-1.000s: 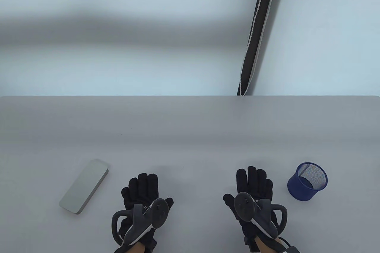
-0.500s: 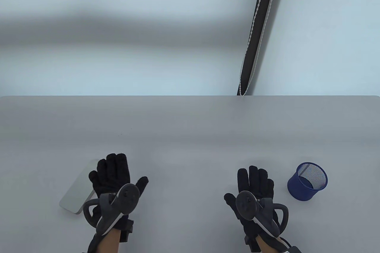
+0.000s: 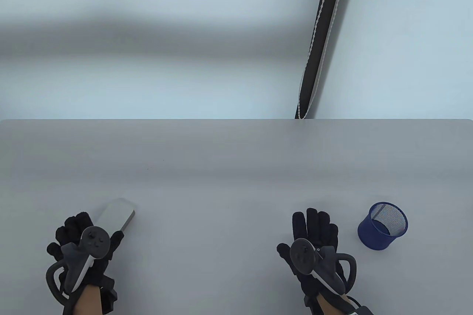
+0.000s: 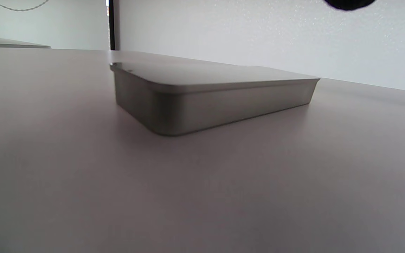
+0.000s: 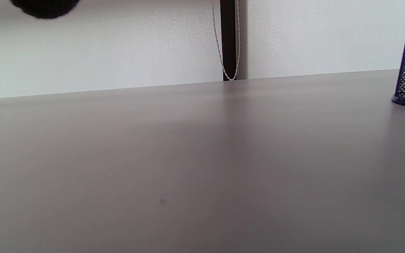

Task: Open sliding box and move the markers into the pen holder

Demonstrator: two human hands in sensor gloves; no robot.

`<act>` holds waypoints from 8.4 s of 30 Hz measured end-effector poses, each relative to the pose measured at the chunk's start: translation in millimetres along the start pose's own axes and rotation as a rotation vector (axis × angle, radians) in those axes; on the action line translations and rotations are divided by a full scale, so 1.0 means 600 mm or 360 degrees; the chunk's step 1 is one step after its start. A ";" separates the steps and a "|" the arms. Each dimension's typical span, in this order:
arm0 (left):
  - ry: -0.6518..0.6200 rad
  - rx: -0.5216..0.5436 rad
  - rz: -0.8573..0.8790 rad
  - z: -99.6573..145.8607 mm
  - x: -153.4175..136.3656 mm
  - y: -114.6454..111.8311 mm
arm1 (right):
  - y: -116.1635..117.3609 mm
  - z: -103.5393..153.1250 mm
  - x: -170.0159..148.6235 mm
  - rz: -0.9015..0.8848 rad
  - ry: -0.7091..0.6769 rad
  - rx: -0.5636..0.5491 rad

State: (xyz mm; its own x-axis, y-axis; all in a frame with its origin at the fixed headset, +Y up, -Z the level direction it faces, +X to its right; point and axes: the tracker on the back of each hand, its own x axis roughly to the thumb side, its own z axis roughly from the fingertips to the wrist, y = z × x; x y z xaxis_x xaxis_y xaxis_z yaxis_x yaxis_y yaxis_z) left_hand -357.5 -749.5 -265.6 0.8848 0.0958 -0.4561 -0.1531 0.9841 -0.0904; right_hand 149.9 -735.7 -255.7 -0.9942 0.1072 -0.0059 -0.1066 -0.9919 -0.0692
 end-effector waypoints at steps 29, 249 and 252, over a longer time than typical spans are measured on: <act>-0.0121 -0.0152 -0.0084 0.005 0.043 0.009 | 0.003 0.002 0.006 0.0031 -0.0009 0.0052; -0.1428 -0.0287 -0.1150 0.179 0.288 -0.066 | 0.058 0.001 0.051 0.0221 -0.0343 0.1039; -0.1428 -0.0286 -0.1158 0.180 0.289 -0.066 | 0.043 0.000 0.048 0.0160 -0.0357 0.1039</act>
State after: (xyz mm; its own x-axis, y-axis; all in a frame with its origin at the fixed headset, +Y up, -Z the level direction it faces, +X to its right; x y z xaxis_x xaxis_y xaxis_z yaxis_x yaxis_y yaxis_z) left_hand -150.8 -755.7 -245.5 0.7719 -0.3396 0.5374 0.5214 0.8218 -0.2295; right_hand 118.4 -758.3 -257.5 -0.9709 0.0657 0.2302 0.0699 -0.8419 0.5352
